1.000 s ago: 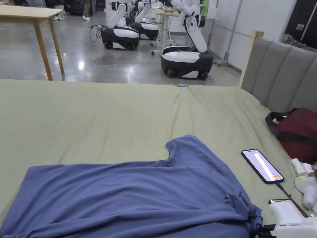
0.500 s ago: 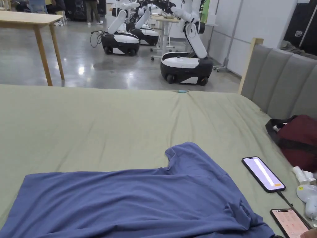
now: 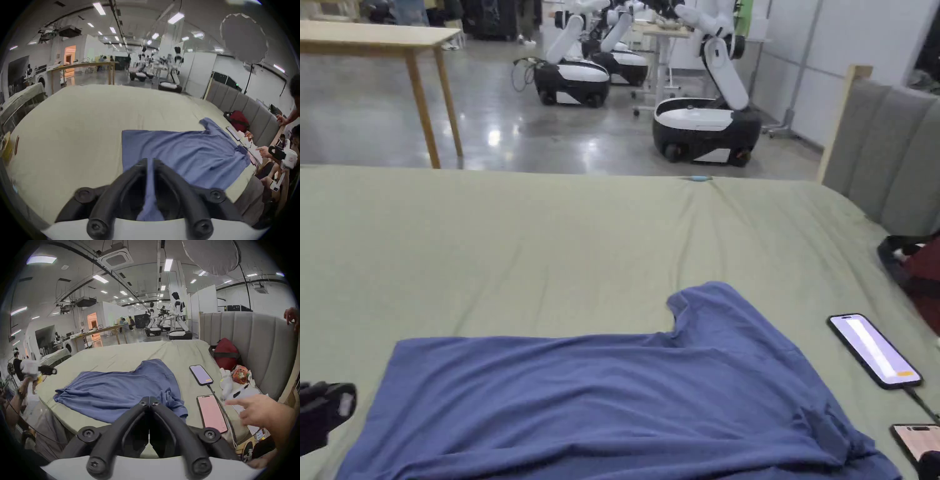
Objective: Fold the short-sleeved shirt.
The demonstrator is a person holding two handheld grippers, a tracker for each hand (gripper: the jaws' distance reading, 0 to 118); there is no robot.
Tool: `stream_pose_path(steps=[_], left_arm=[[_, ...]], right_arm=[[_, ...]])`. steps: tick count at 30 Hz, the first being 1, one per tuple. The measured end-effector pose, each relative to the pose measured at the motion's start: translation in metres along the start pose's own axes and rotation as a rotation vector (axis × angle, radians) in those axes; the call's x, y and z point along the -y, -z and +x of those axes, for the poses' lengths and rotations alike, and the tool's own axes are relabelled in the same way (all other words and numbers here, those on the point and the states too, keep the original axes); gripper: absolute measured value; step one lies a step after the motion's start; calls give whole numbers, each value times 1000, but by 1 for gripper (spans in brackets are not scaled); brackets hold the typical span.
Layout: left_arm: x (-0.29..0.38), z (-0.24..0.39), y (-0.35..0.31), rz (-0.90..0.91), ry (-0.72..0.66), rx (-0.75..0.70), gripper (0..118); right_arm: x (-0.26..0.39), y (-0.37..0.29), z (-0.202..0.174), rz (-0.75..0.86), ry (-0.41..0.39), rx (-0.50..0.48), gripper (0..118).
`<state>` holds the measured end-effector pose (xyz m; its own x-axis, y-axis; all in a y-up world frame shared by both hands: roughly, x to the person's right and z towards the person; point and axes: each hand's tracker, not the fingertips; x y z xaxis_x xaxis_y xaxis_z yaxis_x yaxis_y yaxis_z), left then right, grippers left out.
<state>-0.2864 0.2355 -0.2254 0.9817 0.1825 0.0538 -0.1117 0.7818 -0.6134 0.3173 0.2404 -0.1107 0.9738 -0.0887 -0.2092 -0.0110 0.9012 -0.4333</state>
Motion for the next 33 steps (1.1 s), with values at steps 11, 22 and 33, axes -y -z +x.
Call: stream_pose_path(steps=[11,22,33], left_arm=[[-61,-69,207,-225,32,-136,117],[-23,-58,218,-238,192,-151,48],[-35,-37,192,-172,247,-103,4]], right_arm=[[-8,10,-14,-46,-69,-33,0],[-8,21,-7,-106,-66,3,0],[-68,131,29,-120,-114,13,0]])
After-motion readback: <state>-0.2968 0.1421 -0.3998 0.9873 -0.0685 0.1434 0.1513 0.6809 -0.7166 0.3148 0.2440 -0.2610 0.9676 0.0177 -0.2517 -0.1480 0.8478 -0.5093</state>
